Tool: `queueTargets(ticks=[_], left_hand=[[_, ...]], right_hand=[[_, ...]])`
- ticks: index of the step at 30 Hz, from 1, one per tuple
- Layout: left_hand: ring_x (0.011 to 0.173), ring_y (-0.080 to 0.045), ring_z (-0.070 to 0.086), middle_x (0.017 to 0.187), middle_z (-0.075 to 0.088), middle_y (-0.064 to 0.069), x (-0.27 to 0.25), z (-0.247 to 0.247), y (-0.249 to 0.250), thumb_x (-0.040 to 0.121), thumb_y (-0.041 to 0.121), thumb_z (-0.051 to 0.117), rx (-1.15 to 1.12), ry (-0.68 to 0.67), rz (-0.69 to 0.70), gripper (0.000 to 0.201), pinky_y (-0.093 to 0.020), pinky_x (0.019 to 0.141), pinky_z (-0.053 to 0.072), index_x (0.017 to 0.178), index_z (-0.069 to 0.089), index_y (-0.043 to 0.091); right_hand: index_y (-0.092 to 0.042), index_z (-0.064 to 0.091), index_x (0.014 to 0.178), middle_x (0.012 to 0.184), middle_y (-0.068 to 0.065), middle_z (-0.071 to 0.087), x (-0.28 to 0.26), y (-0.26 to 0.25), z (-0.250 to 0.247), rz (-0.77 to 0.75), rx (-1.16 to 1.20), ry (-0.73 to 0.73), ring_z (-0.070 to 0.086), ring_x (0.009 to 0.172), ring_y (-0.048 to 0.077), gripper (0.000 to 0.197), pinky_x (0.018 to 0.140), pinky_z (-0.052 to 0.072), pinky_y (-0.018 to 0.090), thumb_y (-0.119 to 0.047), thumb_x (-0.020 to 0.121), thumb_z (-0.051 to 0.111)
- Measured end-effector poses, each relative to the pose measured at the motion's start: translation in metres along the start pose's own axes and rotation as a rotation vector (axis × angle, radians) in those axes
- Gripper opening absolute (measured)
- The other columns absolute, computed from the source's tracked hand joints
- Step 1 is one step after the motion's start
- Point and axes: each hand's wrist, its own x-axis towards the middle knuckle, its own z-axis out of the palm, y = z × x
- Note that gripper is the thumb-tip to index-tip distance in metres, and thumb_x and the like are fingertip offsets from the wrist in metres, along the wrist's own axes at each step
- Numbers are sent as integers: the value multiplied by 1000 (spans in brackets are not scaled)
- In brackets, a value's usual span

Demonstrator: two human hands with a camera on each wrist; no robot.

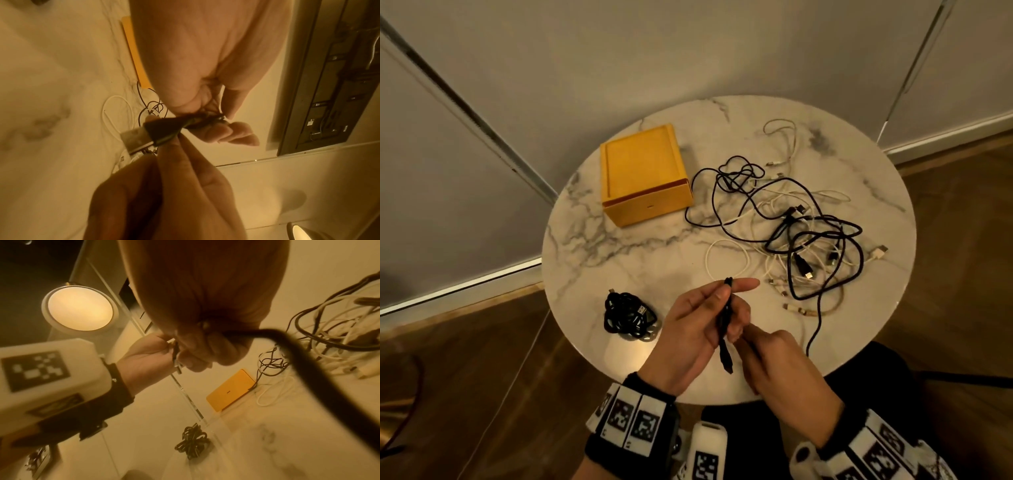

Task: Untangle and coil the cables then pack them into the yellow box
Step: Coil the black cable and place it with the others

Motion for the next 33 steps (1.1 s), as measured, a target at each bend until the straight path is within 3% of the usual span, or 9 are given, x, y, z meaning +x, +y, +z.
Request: queueTargets(ticks=[3,9,12,17,21,23,26,30,33], left_hand=[[64,-12,56,80,69,-7,-1,0,1,95,12,41,72,2,-18,32,-21,64,47,115,65,4],[95,-28,69,106,71,-18,0,4,-4,98,13,43,104,84,-22,27,-27,82,54,115,60,0],[101,-31,68,110,70,-19,2,6,-8,93,12,44,23,170,-5,30,-27,82,54,113,59,-4],[98,-24,69,108,71,-16,6,10,-10,89,12,47,-185,303,42,31,-27,80,56,111,59,-5],[91,-17,71,102,73,-13,7,11,1,84,11,48,-439,387,41,29,-24,74,58,100,68,-3],[89,-19,72,103,72,-15,8,13,5,80,9,50,-633,431,46,29,-27,76,59,91,73,-5],[92,-22,72,108,70,-18,10,21,5,80,7,51,-774,492,94,32,-30,80,58,106,64,-7],[91,-22,72,106,70,-17,11,23,4,81,7,50,-811,575,149,35,-28,76,59,112,58,-6],[90,-20,72,108,70,-15,14,16,10,92,8,44,-811,581,179,28,-28,78,59,112,59,-4]], right_hand=[[-33,45,81,58,0,49,-2,-4,3,18,-89,-41,53,60,27,24,61,41,43,-42,96,27],[-18,54,109,88,12,63,-3,-6,-5,48,-369,-160,57,81,31,39,72,43,42,-38,96,23],[-21,54,109,83,10,61,-3,-7,-9,59,-318,-153,56,78,31,27,70,44,41,-38,99,35],[-28,58,104,77,-2,65,3,-1,-10,81,-173,-112,59,73,22,40,69,47,40,-52,91,29],[-24,65,109,58,-26,56,8,-1,-21,94,88,-131,51,57,-3,21,62,38,17,-26,101,46],[-19,65,109,49,-15,54,7,-2,-22,144,301,-190,46,45,2,21,56,39,22,-18,102,45],[-21,62,99,46,-3,51,5,-7,-17,139,361,-222,46,44,10,19,54,41,32,-20,101,44],[-21,62,87,46,0,55,5,-5,-13,181,417,-223,47,44,6,23,58,39,22,-21,102,45],[-15,68,100,46,-5,50,0,3,-8,224,505,-239,43,46,6,23,57,36,17,-17,102,45]])
